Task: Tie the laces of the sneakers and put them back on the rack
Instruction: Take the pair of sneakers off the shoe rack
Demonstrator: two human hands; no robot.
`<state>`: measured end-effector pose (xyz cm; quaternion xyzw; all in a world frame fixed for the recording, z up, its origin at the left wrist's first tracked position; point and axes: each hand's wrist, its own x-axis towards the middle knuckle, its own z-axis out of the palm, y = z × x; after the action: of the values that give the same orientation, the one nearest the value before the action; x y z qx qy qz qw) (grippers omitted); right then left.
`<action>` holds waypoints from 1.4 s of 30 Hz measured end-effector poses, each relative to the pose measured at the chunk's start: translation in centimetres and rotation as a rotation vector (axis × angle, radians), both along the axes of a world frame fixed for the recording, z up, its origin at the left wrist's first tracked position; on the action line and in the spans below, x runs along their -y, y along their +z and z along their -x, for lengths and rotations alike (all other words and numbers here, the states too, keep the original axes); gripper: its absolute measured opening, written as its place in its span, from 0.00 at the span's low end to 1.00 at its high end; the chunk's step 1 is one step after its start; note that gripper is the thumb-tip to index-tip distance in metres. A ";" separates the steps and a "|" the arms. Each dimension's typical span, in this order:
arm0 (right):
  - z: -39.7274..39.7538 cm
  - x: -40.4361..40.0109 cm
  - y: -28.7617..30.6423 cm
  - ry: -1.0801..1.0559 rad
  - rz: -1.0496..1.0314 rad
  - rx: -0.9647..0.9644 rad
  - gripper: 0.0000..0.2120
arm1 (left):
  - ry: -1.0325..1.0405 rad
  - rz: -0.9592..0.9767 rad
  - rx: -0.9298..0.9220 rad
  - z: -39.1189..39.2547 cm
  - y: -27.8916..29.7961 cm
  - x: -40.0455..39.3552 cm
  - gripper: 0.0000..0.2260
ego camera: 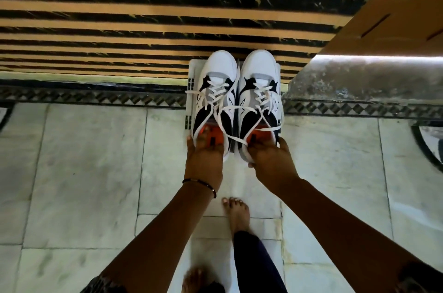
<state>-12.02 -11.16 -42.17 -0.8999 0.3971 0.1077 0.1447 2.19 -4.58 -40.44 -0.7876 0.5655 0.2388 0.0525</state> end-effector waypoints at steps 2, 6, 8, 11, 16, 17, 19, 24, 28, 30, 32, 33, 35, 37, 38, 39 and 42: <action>0.6 -1.9 0.5 -0.030 0.022 0.014 0.16 | -0.017 0.026 -0.021 0.6 1.1 -2.1 0.30; 1.8 -8.2 2.4 -0.044 0.067 0.031 0.17 | -0.037 0.115 -0.073 1.7 2.0 -8.4 0.29; 2.5 -11.8 3.5 -0.050 0.070 0.066 0.19 | -0.080 0.188 -0.026 2.2 2.4 -12.0 0.31; 3.7 -18.0 4.9 -0.040 0.085 0.032 0.24 | -0.130 0.255 -0.101 3.1 3.4 -18.3 0.31; 6.0 -25.0 4.4 0.033 -0.038 -0.062 0.29 | -0.191 0.121 -0.116 4.9 3.1 -26.0 0.29; 6.5 -25.9 4.0 0.059 -0.063 -0.089 0.29 | -0.194 0.077 -0.125 5.3 2.6 -27.1 0.30; 7.4 -27.5 2.1 0.120 -0.106 -0.127 0.28 | -0.189 0.024 -0.132 6.0 0.6 -28.6 0.32; 8.2 -28.7 -7.1 0.166 -0.165 -0.247 0.23 | -0.162 -0.031 -0.063 7.7 -7.1 -28.8 0.30; 8.6 -27.0 -16.3 0.117 -0.199 -0.225 0.18 | -0.162 -0.056 0.005 7.8 -15.8 -26.7 0.28; 8.4 -26.1 -20.6 0.107 -0.169 -0.178 0.17 | -0.203 -0.093 0.016 7.8 -20.5 -26.0 0.25; 8.2 -25.2 -23.3 0.113 -0.173 -0.169 0.16 | -0.252 -0.080 0.048 7.7 -24.4 -25.4 0.21; 8.1 -24.8 -24.5 0.149 -0.147 -0.177 0.16 | -0.267 -0.073 0.073 7.7 -26.1 -25.1 0.19; 8.1 -24.2 -26.9 0.204 -0.087 -0.209 0.16 | -0.318 -0.024 0.119 8.1 -29.6 -25.1 0.14; 7.9 -23.6 -28.8 0.280 -0.099 -0.217 0.14 | -0.354 -0.017 0.154 8.4 -31.8 -25.0 0.15; 7.9 -23.3 -29.8 0.329 -0.094 -0.222 0.14 | -0.369 -0.001 0.176 8.5 -32.4 -24.9 0.16; 8.1 -23.0 -30.7 0.362 -0.086 -0.224 0.15 | -0.386 0.017 0.180 8.6 -33.0 -24.7 0.16; 8.2 -22.1 -31.6 0.396 -0.131 -0.205 0.20 | -0.425 0.097 0.195 8.7 -33.9 -24.7 0.17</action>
<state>-20.24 10.95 -73.82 -0.9332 0.2177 0.2507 0.1379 -6.50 20.10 -74.31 -0.6720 0.7216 0.1179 0.1178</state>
